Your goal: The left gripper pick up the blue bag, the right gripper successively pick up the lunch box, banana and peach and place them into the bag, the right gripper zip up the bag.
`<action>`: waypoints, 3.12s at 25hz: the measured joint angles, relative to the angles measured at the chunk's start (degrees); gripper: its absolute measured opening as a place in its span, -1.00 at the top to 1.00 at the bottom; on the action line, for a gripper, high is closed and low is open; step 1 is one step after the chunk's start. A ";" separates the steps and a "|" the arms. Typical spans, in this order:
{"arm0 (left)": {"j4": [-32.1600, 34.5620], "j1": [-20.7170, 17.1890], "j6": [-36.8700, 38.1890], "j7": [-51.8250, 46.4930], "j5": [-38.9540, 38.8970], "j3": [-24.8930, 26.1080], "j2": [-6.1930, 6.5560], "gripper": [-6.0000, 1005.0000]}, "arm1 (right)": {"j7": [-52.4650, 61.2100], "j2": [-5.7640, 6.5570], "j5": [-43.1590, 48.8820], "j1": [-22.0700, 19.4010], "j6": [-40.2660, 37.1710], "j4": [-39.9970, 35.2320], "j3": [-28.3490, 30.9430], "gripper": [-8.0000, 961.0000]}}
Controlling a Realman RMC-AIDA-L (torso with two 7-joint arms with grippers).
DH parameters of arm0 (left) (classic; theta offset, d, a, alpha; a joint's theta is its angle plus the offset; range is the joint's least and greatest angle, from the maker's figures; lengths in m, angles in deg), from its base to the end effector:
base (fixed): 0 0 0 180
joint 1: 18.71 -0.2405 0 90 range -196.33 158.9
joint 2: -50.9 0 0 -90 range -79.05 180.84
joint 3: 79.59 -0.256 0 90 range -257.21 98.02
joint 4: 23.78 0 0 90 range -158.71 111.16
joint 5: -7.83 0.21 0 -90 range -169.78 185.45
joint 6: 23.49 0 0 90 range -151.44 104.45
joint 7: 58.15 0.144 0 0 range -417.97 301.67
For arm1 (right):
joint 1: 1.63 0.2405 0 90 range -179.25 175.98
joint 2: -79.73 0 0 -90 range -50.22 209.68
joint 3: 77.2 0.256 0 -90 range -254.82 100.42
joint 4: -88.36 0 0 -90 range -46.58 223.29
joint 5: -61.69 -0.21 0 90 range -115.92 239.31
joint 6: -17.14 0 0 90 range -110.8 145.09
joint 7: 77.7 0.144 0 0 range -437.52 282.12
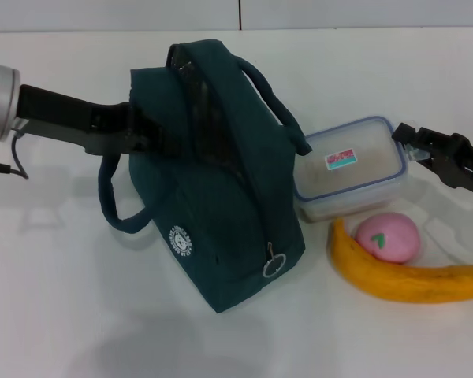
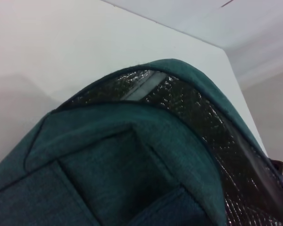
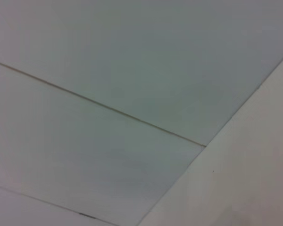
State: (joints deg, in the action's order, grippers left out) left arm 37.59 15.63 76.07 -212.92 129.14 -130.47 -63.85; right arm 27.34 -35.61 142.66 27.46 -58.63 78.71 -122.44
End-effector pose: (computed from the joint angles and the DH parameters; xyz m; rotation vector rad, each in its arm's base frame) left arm -0.2036 0.3520 0.0567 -2.4905 -1.8171 -0.3571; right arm 0.3014 0.3297 -0.0196 -1.9040 1.7725 1.2829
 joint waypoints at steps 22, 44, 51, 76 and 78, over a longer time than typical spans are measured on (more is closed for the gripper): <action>-0.81 0.02 0.10 0.01 -0.28 0.06 -0.09 0.93 | 1.41 -0.35 -3.78 -0.38 -0.16 1.39 0.12 0.62; -0.90 -0.41 0.15 0.71 -0.44 0.28 -0.44 0.93 | 0.77 0.08 -10.05 -3.21 -5.61 0.78 0.78 0.79; -0.56 -0.22 1.65 0.70 -1.19 0.39 -0.14 0.93 | 0.74 0.22 -15.63 -5.77 -9.61 0.74 1.50 0.79; -0.70 2.14 3.10 -0.33 -0.95 -0.01 -0.43 0.93 | 3.45 -0.45 -25.42 3.63 -24.95 1.35 1.64 0.79; -0.79 2.60 3.10 -0.30 -0.83 -0.04 -0.62 0.93 | 3.73 -0.69 -25.31 6.45 -25.34 1.44 1.32 0.79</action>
State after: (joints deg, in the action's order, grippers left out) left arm 36.80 18.23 79.18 -213.22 128.32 -130.52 -64.47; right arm 31.07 -36.29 117.34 33.90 -83.98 80.15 -121.12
